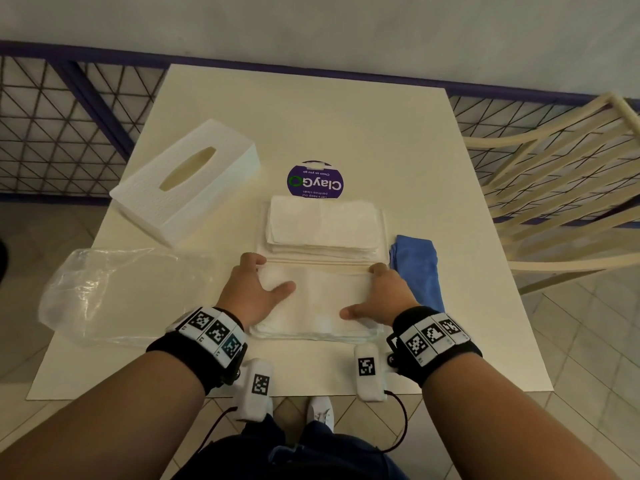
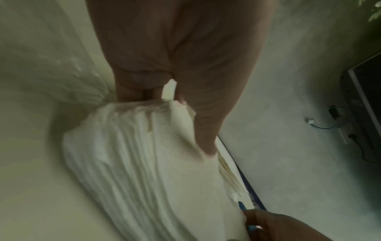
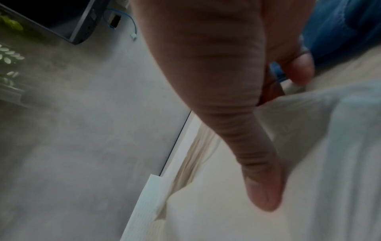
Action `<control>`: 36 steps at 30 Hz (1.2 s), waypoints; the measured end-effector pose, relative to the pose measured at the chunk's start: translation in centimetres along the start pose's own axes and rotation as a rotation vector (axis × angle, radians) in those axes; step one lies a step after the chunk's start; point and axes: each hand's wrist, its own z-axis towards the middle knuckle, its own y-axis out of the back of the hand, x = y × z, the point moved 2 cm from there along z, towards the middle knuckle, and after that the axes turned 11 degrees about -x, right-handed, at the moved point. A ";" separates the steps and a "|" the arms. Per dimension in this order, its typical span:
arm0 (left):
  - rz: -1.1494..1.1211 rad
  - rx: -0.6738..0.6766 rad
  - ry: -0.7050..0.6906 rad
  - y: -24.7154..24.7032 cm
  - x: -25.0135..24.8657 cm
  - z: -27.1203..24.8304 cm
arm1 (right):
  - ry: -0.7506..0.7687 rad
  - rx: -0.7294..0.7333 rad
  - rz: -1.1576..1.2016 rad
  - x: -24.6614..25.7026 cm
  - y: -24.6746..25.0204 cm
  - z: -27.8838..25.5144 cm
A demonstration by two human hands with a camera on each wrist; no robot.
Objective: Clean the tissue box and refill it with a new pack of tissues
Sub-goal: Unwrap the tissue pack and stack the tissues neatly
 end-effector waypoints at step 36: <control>-0.584 -0.063 -0.092 -0.3 1.4 -0.6 | 0.068 -0.228 1.009 -1.6 0.2 -1.7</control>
